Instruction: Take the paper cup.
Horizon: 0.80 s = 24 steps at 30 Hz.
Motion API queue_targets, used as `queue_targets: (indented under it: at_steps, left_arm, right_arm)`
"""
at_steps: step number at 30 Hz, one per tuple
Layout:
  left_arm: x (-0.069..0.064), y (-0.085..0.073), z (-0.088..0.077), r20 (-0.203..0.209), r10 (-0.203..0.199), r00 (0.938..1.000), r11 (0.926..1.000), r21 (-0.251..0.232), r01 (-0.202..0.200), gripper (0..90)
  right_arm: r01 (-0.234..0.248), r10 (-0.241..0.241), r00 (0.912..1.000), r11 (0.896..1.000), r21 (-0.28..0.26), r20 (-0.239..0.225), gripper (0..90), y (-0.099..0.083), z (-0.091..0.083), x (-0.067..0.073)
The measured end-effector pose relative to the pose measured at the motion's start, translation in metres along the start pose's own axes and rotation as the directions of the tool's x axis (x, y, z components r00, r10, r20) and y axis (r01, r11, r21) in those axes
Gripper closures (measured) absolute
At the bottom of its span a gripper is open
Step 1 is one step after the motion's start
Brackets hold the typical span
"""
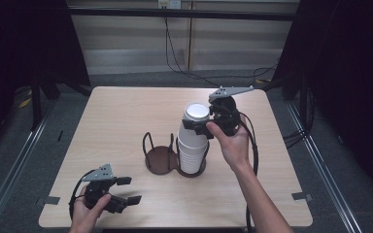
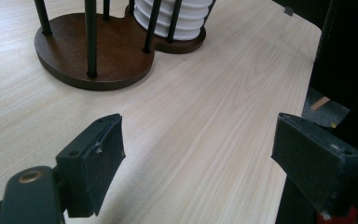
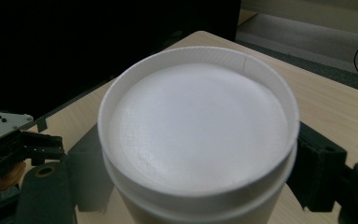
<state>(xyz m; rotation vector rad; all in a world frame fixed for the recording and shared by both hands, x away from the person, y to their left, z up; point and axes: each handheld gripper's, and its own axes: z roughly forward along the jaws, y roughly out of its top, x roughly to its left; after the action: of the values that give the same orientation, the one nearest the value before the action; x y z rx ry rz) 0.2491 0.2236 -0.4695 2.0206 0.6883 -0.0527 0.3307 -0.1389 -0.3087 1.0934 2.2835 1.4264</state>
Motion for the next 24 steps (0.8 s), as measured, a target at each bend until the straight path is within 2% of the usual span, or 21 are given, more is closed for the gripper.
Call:
queue_targets:
  at_steps: [17, 24]
  left_arm:
    - [-0.001, 0.0, 0.002, 0.006, 0.003, 1.0, 0.9999, 0.012, -0.003, 16.6]
    - [-0.001, 0.0, 0.002, 0.005, 0.001, 1.0, 0.9999, 0.013, -0.001, 16.6]
  right_arm:
    - [-0.009, 0.009, 0.9998, 1.0, -0.018, -0.018, 22.5, 0.004, -0.008, -0.002]
    - [-0.003, 0.001, 0.9995, 0.999, -0.05, -0.032, 22.7, 0.009, -0.017, -0.001]
